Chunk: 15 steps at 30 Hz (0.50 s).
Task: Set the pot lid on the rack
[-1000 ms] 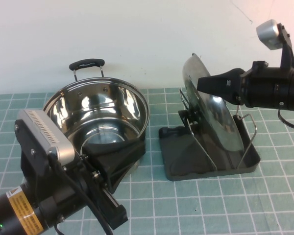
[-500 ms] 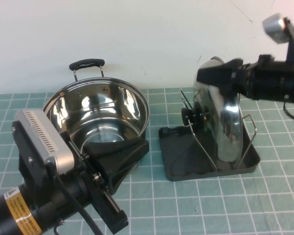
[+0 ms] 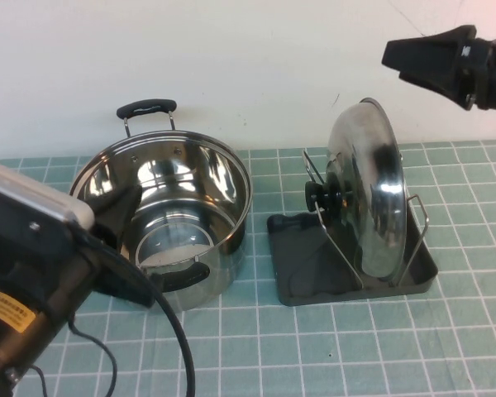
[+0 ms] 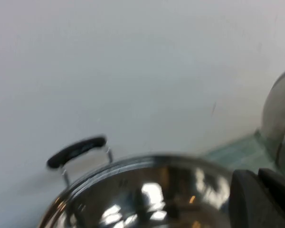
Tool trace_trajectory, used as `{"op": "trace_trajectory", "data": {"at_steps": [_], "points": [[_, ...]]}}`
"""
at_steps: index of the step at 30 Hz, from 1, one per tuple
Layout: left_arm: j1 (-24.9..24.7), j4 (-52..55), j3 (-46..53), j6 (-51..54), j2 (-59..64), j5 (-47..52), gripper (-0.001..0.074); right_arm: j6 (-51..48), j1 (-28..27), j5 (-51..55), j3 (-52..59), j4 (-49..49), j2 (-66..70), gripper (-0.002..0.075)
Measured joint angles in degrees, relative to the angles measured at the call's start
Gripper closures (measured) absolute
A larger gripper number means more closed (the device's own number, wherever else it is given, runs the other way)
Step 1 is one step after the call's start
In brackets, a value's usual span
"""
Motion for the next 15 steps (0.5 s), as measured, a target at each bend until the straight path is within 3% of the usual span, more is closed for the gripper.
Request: {"op": "trace_trajectory", "data": {"at_steps": [4, 8, 11, 15], "points": [[0.0, -10.9, 0.0, 14.6, -0.4, 7.0, 0.0736, -3.8, -0.8, 0.5, -3.0, -0.2, -0.9, 0.029], [0.0, -29.5, -1.1, 31.4, -2.5, 15.4, 0.0736, -8.5, -2.3, 2.5, -9.0, -5.4, -4.0, 0.0529], [0.0, -46.8, -3.4, 45.7, -4.5, 23.2, 0.0736, -8.2, -3.2, 4.1, -14.6, -18.8, -7.0, 0.0668], [0.0, -68.1, -5.8, 62.2, -7.8, 26.4, 0.0736, -1.4, -3.5, 7.8, -21.8, -44.9, -11.4, 0.0711]]}}
